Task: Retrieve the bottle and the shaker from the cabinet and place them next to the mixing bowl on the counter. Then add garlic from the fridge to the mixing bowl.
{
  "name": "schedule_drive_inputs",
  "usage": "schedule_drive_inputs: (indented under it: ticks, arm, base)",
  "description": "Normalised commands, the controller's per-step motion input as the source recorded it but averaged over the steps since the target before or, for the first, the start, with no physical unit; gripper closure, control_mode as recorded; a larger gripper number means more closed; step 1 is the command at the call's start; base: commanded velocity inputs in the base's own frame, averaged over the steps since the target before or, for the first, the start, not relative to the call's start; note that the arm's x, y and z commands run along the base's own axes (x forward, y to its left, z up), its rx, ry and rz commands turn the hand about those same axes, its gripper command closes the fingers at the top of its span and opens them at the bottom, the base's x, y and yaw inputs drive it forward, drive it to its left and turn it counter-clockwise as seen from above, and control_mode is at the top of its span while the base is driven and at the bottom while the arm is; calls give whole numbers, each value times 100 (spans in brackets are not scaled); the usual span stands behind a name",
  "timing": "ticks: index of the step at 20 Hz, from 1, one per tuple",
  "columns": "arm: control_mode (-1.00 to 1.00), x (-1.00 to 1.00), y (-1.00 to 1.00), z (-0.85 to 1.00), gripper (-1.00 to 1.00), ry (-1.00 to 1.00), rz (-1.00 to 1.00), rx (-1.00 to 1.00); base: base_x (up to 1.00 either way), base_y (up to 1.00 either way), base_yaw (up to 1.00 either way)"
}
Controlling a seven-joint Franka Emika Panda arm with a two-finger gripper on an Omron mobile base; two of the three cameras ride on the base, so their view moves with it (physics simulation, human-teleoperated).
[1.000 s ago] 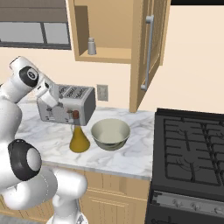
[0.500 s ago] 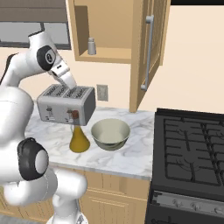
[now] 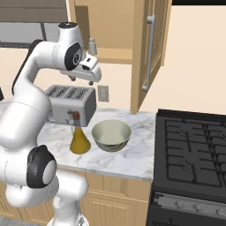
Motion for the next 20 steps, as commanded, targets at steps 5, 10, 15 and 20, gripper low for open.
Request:
schedule_drive_inputs:
  ticks: [5,10,15,20]
  arm:
    - [-100,0,-5,48,-100,-22,37,-12]
    - [-100,50,-19,41,-100,-7,21,-8]
    - [-100,72,-15,28,-100,-17,31,1]
    - [-100,50,-8,17,-100,-19,31,3]
  base:
    - [0,0,0]
    - [0,0,0]
    - [0,0,0]
    - [0,0,0]
